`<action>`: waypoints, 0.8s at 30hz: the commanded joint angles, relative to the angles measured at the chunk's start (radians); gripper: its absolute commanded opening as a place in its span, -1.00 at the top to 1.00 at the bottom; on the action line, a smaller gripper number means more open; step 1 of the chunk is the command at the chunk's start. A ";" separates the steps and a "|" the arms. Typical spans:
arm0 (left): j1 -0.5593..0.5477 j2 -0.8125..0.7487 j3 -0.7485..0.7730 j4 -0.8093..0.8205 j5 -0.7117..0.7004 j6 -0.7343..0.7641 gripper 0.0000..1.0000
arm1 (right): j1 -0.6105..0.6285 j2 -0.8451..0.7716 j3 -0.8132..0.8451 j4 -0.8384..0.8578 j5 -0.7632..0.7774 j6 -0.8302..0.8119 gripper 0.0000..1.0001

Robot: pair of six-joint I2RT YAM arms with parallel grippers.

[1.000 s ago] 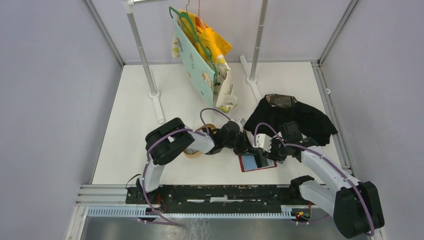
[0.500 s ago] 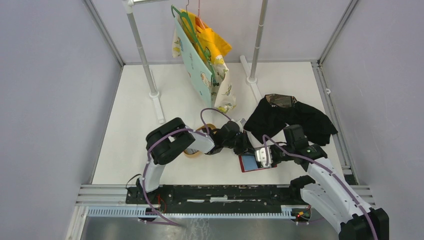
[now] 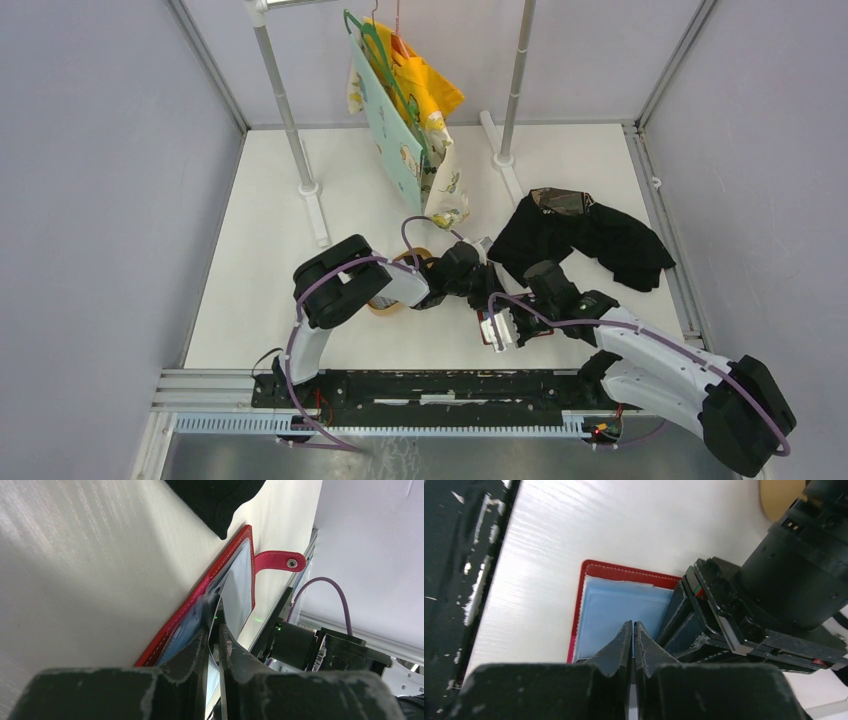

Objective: Put the credit cards into the card holder
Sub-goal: Insert the credit card into the card holder.

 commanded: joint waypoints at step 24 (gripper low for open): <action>-0.002 0.036 -0.010 -0.026 0.005 0.069 0.47 | 0.034 0.047 -0.001 -0.019 0.402 0.073 0.81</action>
